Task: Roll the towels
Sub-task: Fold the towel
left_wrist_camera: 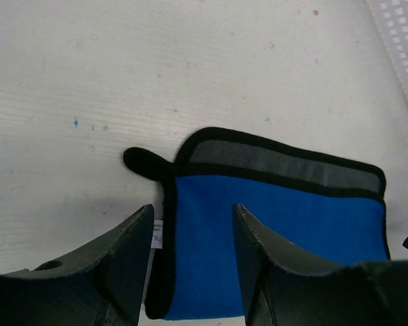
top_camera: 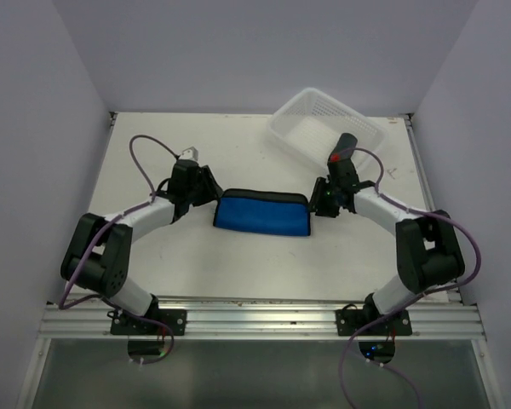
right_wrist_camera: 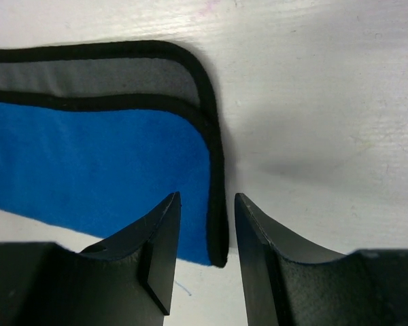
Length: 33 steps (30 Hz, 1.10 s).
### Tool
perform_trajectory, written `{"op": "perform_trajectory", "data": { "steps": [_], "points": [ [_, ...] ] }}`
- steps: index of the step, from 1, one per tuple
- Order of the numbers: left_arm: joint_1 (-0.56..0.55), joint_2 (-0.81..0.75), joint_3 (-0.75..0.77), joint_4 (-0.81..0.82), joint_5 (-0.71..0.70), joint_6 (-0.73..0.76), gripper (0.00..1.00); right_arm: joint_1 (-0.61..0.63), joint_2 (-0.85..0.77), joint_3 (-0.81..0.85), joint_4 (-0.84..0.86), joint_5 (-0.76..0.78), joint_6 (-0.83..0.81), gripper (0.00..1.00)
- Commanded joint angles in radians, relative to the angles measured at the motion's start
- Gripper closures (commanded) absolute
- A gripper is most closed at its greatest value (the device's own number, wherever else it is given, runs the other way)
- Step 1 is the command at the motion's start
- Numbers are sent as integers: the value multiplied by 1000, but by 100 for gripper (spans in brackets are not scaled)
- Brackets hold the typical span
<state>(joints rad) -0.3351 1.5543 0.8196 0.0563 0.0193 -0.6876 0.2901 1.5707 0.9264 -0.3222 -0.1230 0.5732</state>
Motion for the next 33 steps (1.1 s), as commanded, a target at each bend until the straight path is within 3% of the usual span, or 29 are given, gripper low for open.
{"op": "perform_trajectory", "data": {
  "steps": [1, 9, 16, 22, 25, 33],
  "points": [
    [-2, 33, 32, -27, -84, 49, 47, 4, 66, 67, 26, 9, -59, 58],
    [-5, 102, 33, 4, -25, 39, 59, 7, 156, 121, 35, 25, -84, 60],
    [-7, 118, 39, 13, -28, 43, 74, 11, 178, 132, 41, 8, -78, 80],
    [-7, 138, 33, 10, -41, 49, 80, 21, 187, 146, -1, 55, -107, 70],
    [-7, 144, 30, 13, -45, 51, 83, 23, 184, 138, -1, 77, -114, 69],
    [-7, 156, 33, 19, -44, 51, 91, 27, 201, 137, 11, 52, -110, 97]
  ]
}}
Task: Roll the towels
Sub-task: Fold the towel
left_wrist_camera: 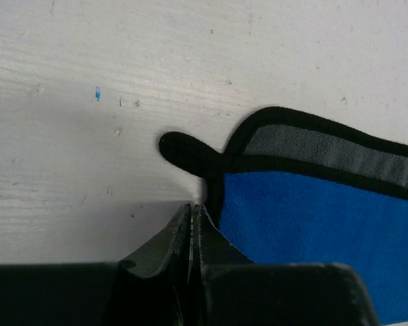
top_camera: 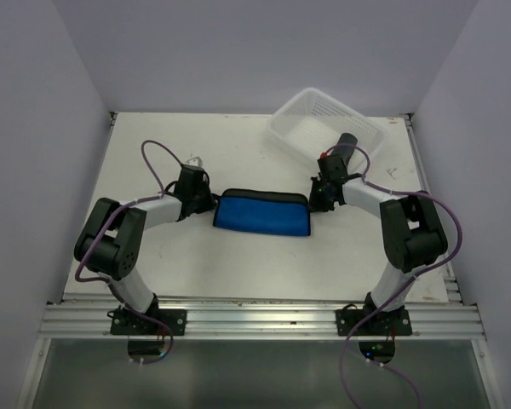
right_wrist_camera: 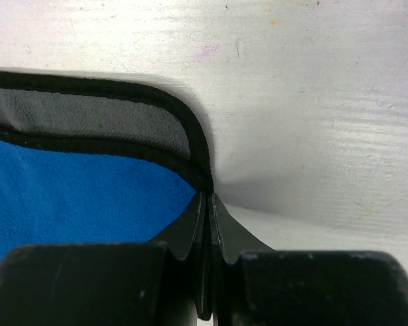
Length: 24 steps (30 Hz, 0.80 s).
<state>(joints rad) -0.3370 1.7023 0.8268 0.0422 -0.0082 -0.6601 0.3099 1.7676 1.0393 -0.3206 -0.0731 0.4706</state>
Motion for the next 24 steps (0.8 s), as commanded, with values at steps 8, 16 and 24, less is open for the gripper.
{"op": "perform_trajectory", "data": {
  "steps": [8, 16, 24],
  "points": [
    [-5, -16, 14, 70, -16, 16, 100, 12, -26, 39, -2, 1, -6, 100],
    [-5, -41, 0, 105, -32, 1, 100, 11, -97, 62, -29, 33, -9, 100],
    [-5, -53, 12, 108, -38, -10, 100, 12, -80, 102, -21, 24, -18, 100]
  ]
}}
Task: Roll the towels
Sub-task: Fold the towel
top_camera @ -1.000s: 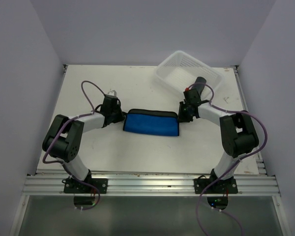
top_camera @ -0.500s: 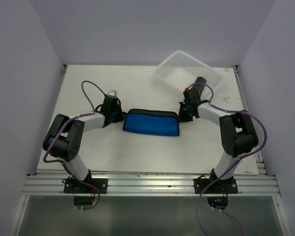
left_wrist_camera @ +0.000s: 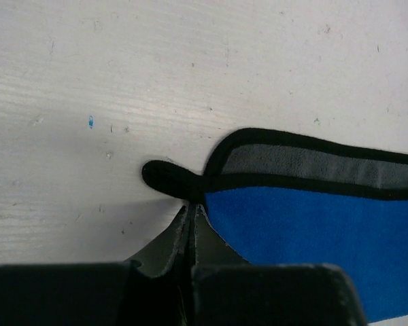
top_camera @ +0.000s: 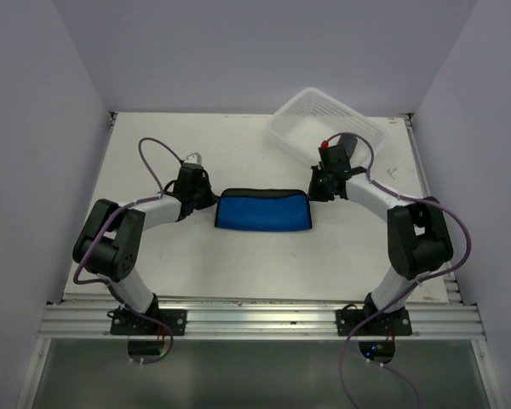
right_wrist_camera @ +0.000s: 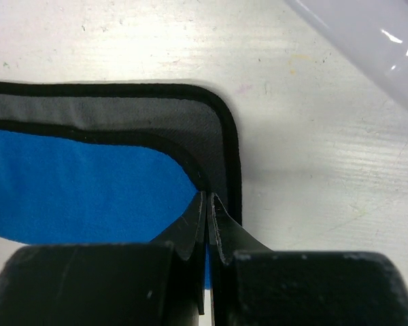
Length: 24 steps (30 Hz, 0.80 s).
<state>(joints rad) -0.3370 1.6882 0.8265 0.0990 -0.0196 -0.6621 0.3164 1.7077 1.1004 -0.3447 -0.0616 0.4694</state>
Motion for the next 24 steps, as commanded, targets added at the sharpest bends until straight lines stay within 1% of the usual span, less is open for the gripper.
{"op": "perform_trajectory", "data": {
  "steps": [1, 2, 3, 4, 5, 6, 8, 9, 10, 14, 16, 17, 18, 19, 20, 23, 24],
  "points": [
    [-5, -47, 8, 67, -26, -8, 100, 6, -17, 42, 6, 11, -17, 100],
    [-5, -48, -1, 71, -26, -8, 100, 4, -14, 41, 9, 13, -15, 100],
    [-5, -45, 2, 71, -26, -7, 95, 6, -10, 42, 15, 14, -14, 100],
    [-5, -33, 6, 62, -25, -5, 87, 6, -10, 42, 18, 16, -15, 100],
    [-5, -25, 14, 59, -16, -5, 77, 6, -3, 44, 18, 20, -15, 100],
    [-5, -19, 14, 59, -11, -5, 63, 4, 4, 47, 18, 23, -15, 100],
    [-5, -5, 3, 77, 7, -16, 56, 4, 12, 53, 18, 23, -15, 100],
    [-5, -2, -3, 85, 12, -24, 51, 6, 18, 55, 21, 23, -14, 100],
    [-5, 5, -1, 90, 15, -25, 50, 4, 21, 55, 23, 23, -12, 100],
    [-5, 24, 5, 96, 14, -30, 48, 3, 29, 56, 23, 17, -12, 100],
    [-5, 34, 8, 103, 41, -34, 50, 4, 30, 55, 23, 22, -14, 100],
    [-5, 37, 5, 108, 53, -36, 53, 6, 32, 55, 19, 22, -15, 100],
    [-5, 44, 5, 113, 58, -36, 60, 4, 33, 55, 19, 22, -14, 100],
    [-5, 56, 10, 108, 60, -39, 63, 4, 33, 53, 18, 23, -15, 100],
    [-5, 62, 10, 104, 60, -37, 69, 6, 33, 52, 21, 23, -12, 100],
    [-5, 87, 20, 85, 60, -34, 73, 6, 35, 52, 24, 23, -12, 100],
    [-5, 91, 22, 79, 60, -34, 77, 6, 36, 50, 24, 22, -11, 100]
  ]
}}
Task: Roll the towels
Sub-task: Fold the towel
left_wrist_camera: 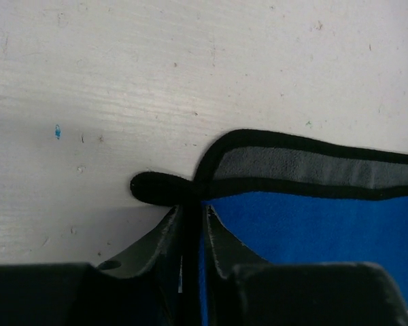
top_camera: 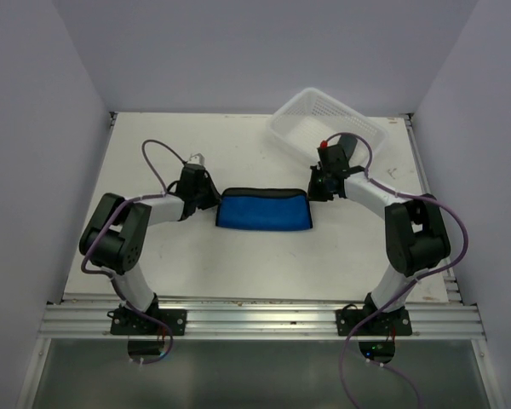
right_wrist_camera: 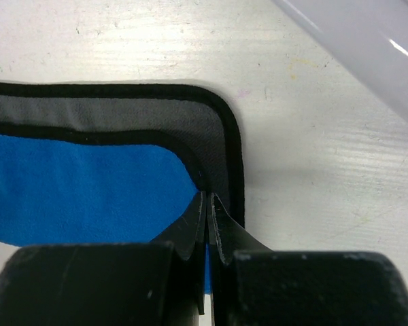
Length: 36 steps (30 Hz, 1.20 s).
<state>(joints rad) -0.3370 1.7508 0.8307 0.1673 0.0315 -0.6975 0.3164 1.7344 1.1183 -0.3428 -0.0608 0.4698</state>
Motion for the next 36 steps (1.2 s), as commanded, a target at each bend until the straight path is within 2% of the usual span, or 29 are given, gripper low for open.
{"op": "perform_trajectory", "data": {
  "steps": [1, 6, 18, 36],
  "points": [
    [-5, 29, 19, 9, 8, 4, 81, 4, 10, 34, 22, 18, -10, 100],
    [-7, -16, 15, -3, -21, 10, 100, 6, 1, 41, 11, 19, -7, 100],
    [-17, -100, 13, 3, -81, 12, 100, 6, -19, 77, -38, 76, -22, 100],
    [-22, -16, 122, -2, -107, 20, 100, 4, 80, 173, -62, 134, -20, 100]
  ]
}}
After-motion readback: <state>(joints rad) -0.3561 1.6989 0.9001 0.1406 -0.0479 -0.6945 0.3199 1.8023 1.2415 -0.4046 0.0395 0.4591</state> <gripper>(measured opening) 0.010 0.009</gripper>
